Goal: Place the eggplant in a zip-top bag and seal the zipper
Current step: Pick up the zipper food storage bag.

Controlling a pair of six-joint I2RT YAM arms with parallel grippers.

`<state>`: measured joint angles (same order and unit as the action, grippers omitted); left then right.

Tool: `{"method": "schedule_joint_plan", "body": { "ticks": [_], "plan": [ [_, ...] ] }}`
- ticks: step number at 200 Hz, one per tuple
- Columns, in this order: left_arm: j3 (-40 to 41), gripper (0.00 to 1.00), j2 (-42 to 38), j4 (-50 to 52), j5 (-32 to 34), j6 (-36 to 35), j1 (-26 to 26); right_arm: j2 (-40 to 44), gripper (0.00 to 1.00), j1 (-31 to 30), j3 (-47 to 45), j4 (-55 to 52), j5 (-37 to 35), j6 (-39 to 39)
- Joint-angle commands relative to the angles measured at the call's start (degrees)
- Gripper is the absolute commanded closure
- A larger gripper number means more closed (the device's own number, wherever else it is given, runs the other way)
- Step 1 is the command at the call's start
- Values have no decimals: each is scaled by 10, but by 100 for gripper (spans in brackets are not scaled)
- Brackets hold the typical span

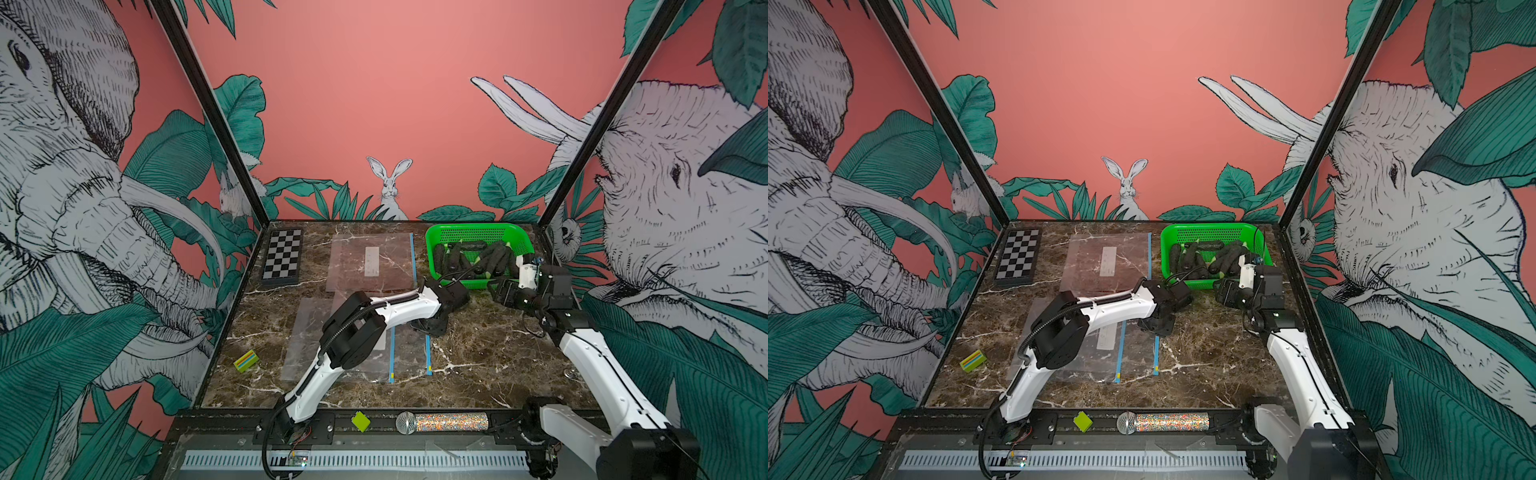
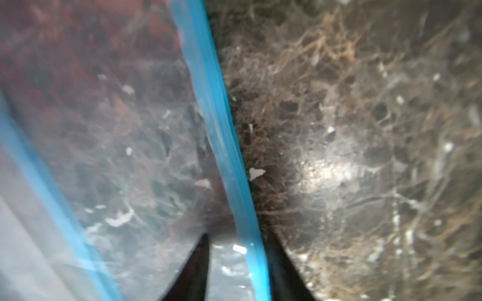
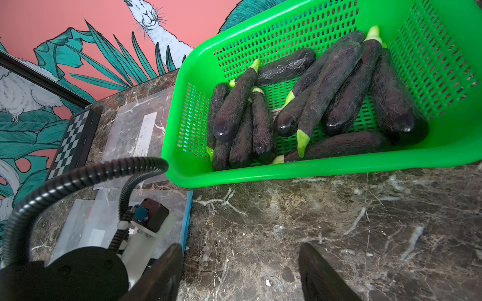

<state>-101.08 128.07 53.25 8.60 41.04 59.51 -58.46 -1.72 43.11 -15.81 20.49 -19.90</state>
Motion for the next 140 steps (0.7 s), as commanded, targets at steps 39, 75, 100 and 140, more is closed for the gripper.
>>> {"method": "schedule_joint_plan", "body": {
  "ticks": [39,75,100,140],
  "plan": [
    [55,80,8,-32,3,18,-1,12,28,0,14,-17,-9,17],
    [73,97,-6,-40,13,17,-3,10,28,1,21,-29,-10,26],
    [70,100,-20,-28,28,11,-4,12,28,0,22,-29,-9,24],
    [31,100,-58,25,50,-4,-4,9,24,-8,25,-33,37,23]
  ]
}}
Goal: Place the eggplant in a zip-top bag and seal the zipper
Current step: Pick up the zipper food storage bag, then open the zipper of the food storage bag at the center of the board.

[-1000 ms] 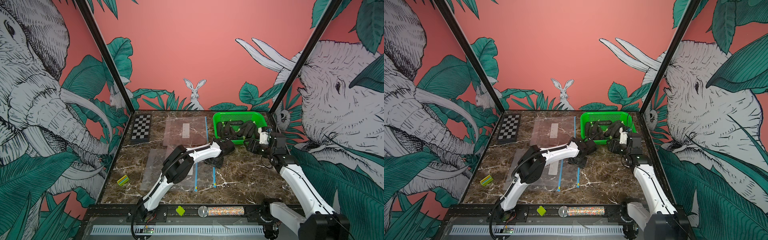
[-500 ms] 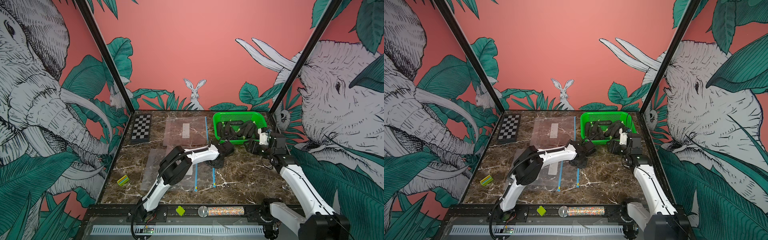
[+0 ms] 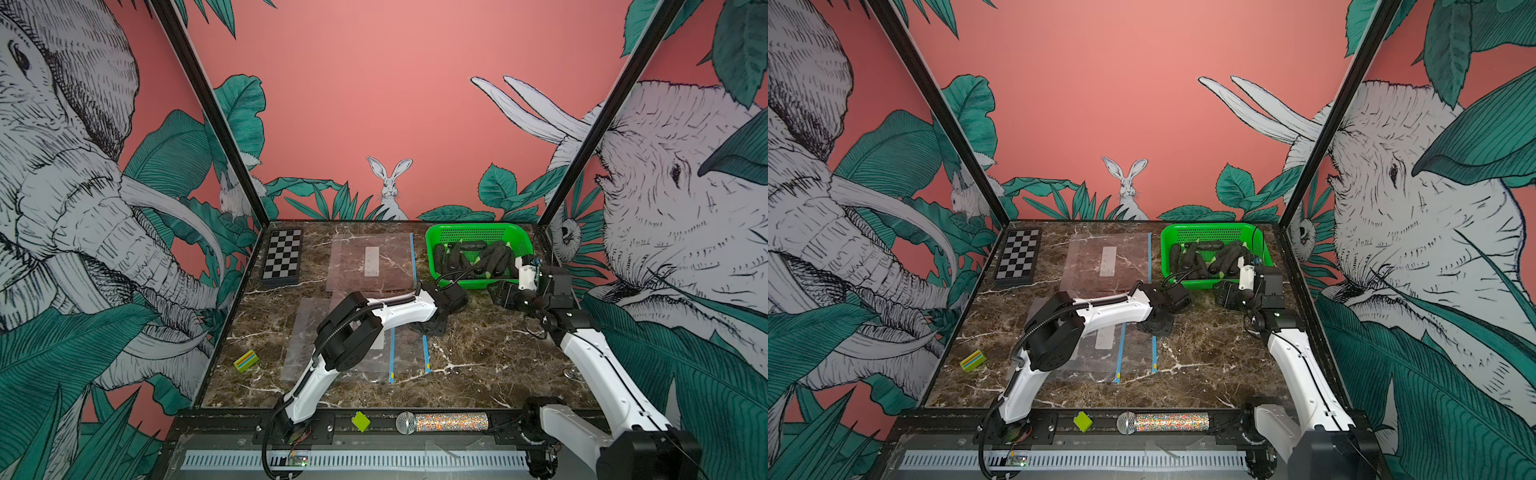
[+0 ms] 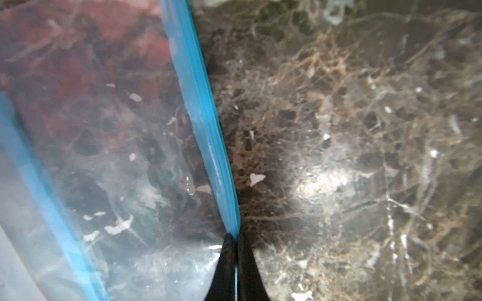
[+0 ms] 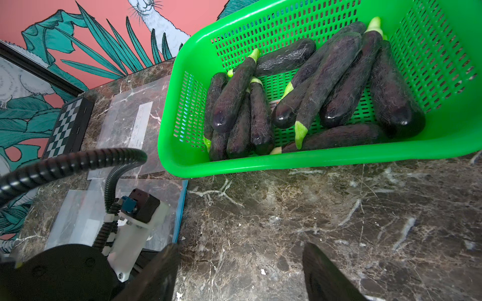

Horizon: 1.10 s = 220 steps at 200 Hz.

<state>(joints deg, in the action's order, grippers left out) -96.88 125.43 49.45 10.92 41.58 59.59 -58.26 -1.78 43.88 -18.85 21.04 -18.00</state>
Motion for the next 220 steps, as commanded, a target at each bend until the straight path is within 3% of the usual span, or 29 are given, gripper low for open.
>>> {"method": "schedule_joint_plan", "body": {
  "ticks": [1,72,110,170,220],
  "plan": [
    [-12,100,-33,64,28,-10,-4,7,24,-8,17,-3,33,4],
    [-67,100,-108,100,48,-50,-4,-32,27,-54,-35,55,91,-47],
    [-67,100,-132,94,45,-54,-4,-67,39,-83,-52,112,123,-87],
    [-77,100,-140,83,40,-61,-4,-130,38,-189,-42,197,111,-142],
    [-77,100,-153,74,35,-61,-4,-198,47,-236,-25,253,98,-174]
  ]
}}
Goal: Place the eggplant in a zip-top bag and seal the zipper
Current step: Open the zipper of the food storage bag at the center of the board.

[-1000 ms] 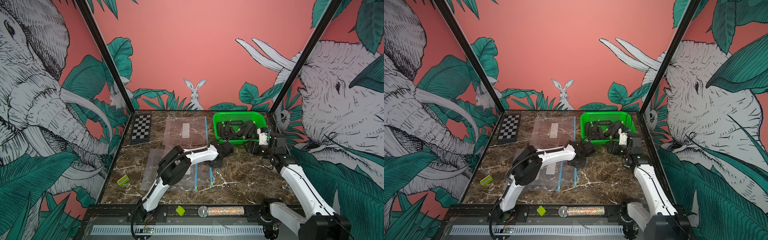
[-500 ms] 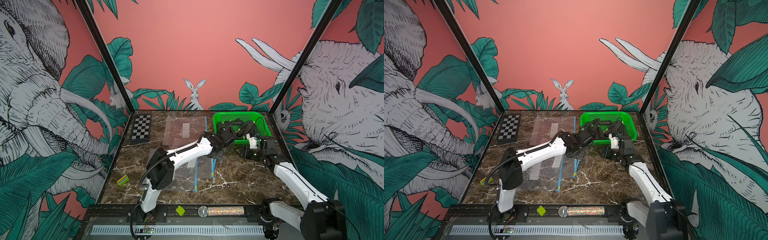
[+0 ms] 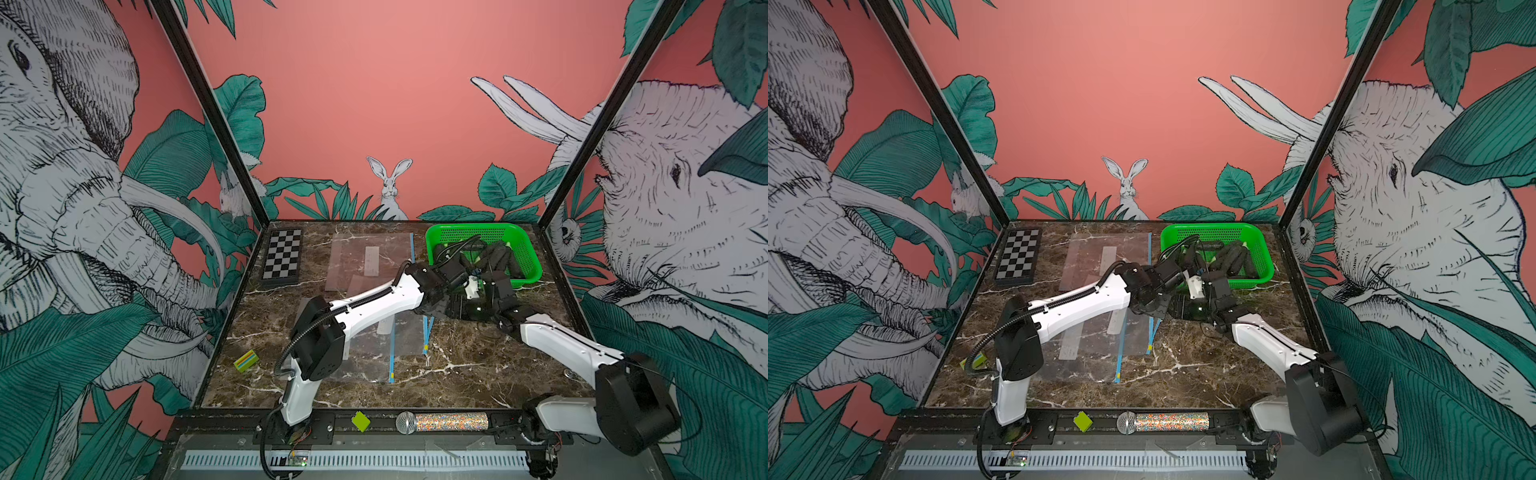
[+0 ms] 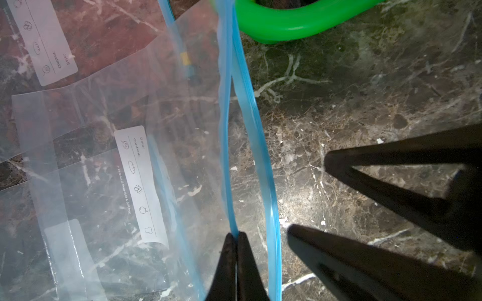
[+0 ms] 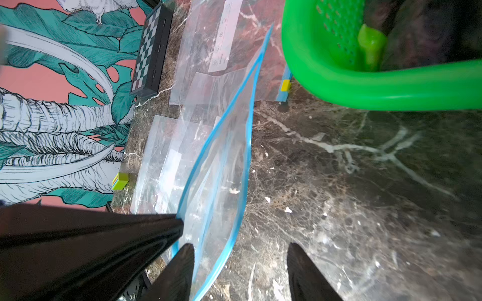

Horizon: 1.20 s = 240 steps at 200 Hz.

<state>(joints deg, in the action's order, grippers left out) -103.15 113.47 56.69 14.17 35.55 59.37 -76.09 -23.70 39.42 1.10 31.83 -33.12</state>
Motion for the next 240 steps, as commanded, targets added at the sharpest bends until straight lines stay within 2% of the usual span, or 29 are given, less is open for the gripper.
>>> {"method": "schedule_joint_plan", "body": {
  "ticks": [1,26,45,64,110,131,146,187,213,240],
  "plan": [
    [-14,100,-34,2,2,-1,-2,-21,47,-18,19,53,-10,-23],
    [-13,100,-41,-3,4,-2,-2,-49,49,-32,22,76,-16,-36],
    [-13,100,-47,-6,4,-2,-3,-64,58,-38,20,95,-18,-49],
    [-10,100,-55,-8,6,-1,-5,-68,73,-40,19,98,-22,-50],
    [7,100,-80,-17,7,1,-12,-40,88,-41,15,80,-44,-43],
    [13,100,-87,-18,12,0,-16,-22,100,-41,21,64,-46,-40],
    [20,97,-91,-24,9,0,-19,-12,100,-42,30,52,-42,-39],
    [21,73,-87,-36,-8,-1,-20,12,100,-54,57,14,-58,-32],
    [23,69,-86,-35,-5,-3,-20,25,100,-60,65,2,-62,-33],
    [24,69,-85,-33,1,-2,-20,34,100,-62,71,-5,-62,-31]
  ]
}}
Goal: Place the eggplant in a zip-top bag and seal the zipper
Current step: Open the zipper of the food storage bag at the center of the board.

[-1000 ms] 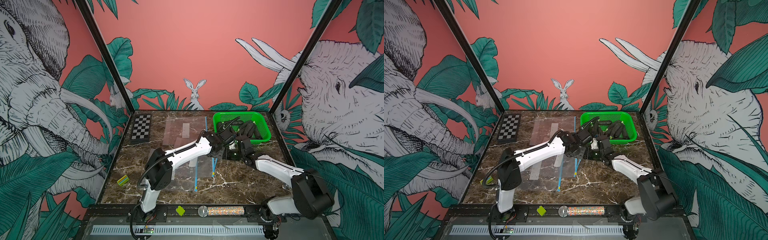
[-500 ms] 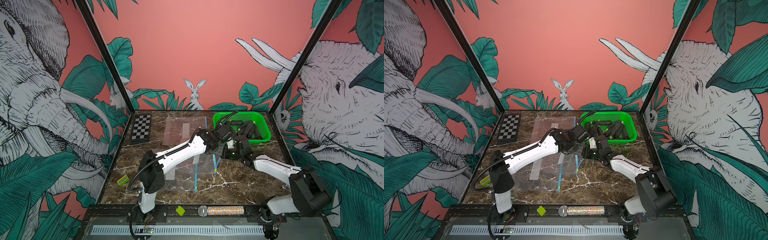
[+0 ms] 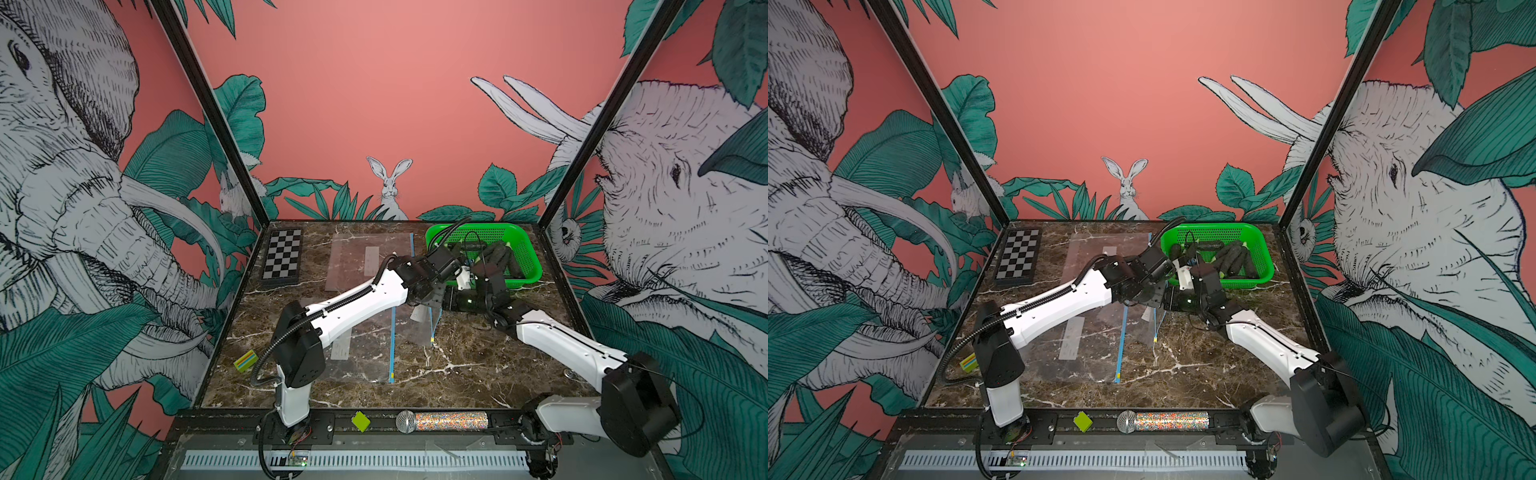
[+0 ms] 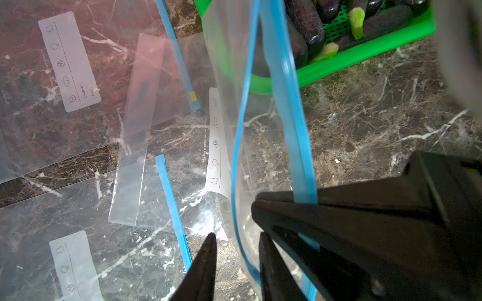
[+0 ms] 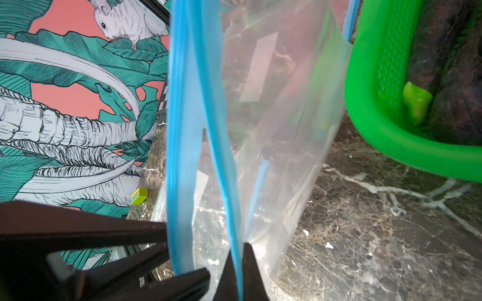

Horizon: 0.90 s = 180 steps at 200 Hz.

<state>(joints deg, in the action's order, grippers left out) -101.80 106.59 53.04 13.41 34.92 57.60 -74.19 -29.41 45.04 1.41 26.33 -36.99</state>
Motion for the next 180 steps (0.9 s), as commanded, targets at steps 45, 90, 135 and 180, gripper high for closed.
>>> {"method": "schedule_joint_plan", "body": {
  "ticks": [45,90,135,180],
  "plan": [
    [5,83,-21,22,49,-4,-5,24,100,-7,21,-24,-3,12],
    [-7,100,-16,37,67,-14,-10,28,99,-6,29,-42,-5,19],
    [-22,100,-24,69,108,-16,-12,24,91,-1,45,-88,-6,43],
    [-78,100,-16,122,140,-13,-13,5,88,10,69,-110,8,57]
  ]
}}
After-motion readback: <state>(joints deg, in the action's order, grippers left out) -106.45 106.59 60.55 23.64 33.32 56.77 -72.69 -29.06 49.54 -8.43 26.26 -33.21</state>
